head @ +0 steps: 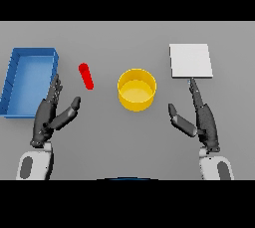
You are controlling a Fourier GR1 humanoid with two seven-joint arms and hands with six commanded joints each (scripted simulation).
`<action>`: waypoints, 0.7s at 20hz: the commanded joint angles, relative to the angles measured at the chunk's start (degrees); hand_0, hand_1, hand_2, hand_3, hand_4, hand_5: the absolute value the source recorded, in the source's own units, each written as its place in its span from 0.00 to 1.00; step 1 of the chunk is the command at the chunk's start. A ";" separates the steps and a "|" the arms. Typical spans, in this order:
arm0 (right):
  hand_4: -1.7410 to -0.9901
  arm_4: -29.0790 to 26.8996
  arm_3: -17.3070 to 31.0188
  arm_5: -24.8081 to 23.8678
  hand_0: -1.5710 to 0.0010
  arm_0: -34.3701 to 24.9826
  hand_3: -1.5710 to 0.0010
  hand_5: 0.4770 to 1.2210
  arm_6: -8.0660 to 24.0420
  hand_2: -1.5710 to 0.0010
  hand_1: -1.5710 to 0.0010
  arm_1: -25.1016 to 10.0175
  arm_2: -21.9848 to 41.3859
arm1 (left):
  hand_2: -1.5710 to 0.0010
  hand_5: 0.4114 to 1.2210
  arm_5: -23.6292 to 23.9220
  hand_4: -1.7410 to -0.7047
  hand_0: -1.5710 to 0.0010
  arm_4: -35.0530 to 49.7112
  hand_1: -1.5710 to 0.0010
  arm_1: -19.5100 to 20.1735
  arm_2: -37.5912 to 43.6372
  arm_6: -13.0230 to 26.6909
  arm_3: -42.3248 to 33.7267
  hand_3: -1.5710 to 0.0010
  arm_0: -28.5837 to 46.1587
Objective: Pick up the red beaker and tilt it to pour out 1 green nut into yellow bowl. Pick up the yellow bowl and place it on the metallic measuring scale.
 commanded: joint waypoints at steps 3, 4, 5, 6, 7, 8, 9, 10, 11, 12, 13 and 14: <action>0.84 1.50 -0.38 -0.89 1.00 0.38 1.00 0.24 1.03 1.00 1.00 -0.06 0.35 | 1.00 0.25 0.54 0.62 1.00 -1.41 1.00 0.00 -0.94 2.55 -1.10 1.00 0.16; 0.83 0.95 -0.89 -0.55 1.00 1.01 1.00 0.25 -0.08 1.00 1.00 -0.30 0.19 | 1.00 0.25 0.69 0.62 1.00 -2.15 1.00 -0.15 -1.42 2.98 -0.75 1.00 0.28; 0.83 0.71 -1.29 -0.25 1.00 1.04 1.00 0.24 0.35 1.00 1.00 -0.17 0.35 | 1.00 0.25 0.86 0.63 1.00 -2.45 1.00 0.08 -1.16 3.87 0.23 1.00 -0.90; 0.82 0.25 -2.07 -0.25 1.00 0.91 1.00 0.24 1.06 1.00 1.00 -0.29 -0.01 | 1.00 0.25 0.92 0.63 1.00 -2.88 1.00 0.14 -1.22 3.52 1.29 1.00 -1.43; 0.82 0.85 -2.89 -0.30 1.00 1.21 1.00 0.23 1.74 1.00 1.00 -0.27 0.49 | 1.00 0.25 1.12 0.62 1.00 -3.24 1.00 0.17 -1.08 2.97 2.64 1.00 -2.56; 0.81 1.15 -2.73 -0.50 1.00 0.78 1.00 0.23 2.78 1.00 1.00 -0.10 0.52 | 1.00 0.26 1.31 0.61 1.00 -3.50 1.00 -0.09 -1.07 2.62 4.09 1.00 -4.25; 0.80 0.62 -2.95 -0.08 1.00 1.34 1.00 0.23 2.45 1.00 1.00 -0.18 0.47 | 1.00 0.27 1.62 0.60 1.00 -3.73 1.00 -0.43 -0.85 2.18 6.36 1.00 -5.77; 0.77 -0.57 -2.46 0.31 1.00 0.50 1.00 0.23 3.38 1.00 1.00 -0.04 -0.12 | 1.00 0.27 1.97 0.59 1.00 -3.99 1.00 -0.71 -0.50 1.34 9.08 1.00 -7.53; 0.76 -1.11 -2.56 0.61 1.00 0.53 1.00 0.24 3.26 1.00 1.00 -0.17 -0.34 | 1.00 0.28 2.39 0.58 1.00 -3.74 1.00 -0.74 0.26 0.10 10.69 1.00 -9.04; 0.74 -1.77 -2.54 0.91 1.00 0.77 1.00 0.24 2.30 1.00 1.00 -0.55 -0.82 | 1.00 0.28 2.81 0.57 1.00 -3.92 1.00 -1.01 0.72 -0.19 13.57 1.00 -11.05; 0.73 -1.72 -2.14 0.73 1.00 0.26 1.00 0.24 2.60 1.00 1.00 -0.47 -0.93 | 1.00 0.28 2.91 0.57 1.00 -3.85 1.00 -0.67 1.31 -1.08 15.04 1.00 -12.42; 0.71 -1.98 -2.65 1.12 1.00 0.53 1.00 0.25 2.15 1.00 1.00 -0.18 -0.52 | 1.00 0.28 3.23 0.57 1.00 -3.93 1.00 -0.51 1.82 -1.41 16.81 1.00 -13.92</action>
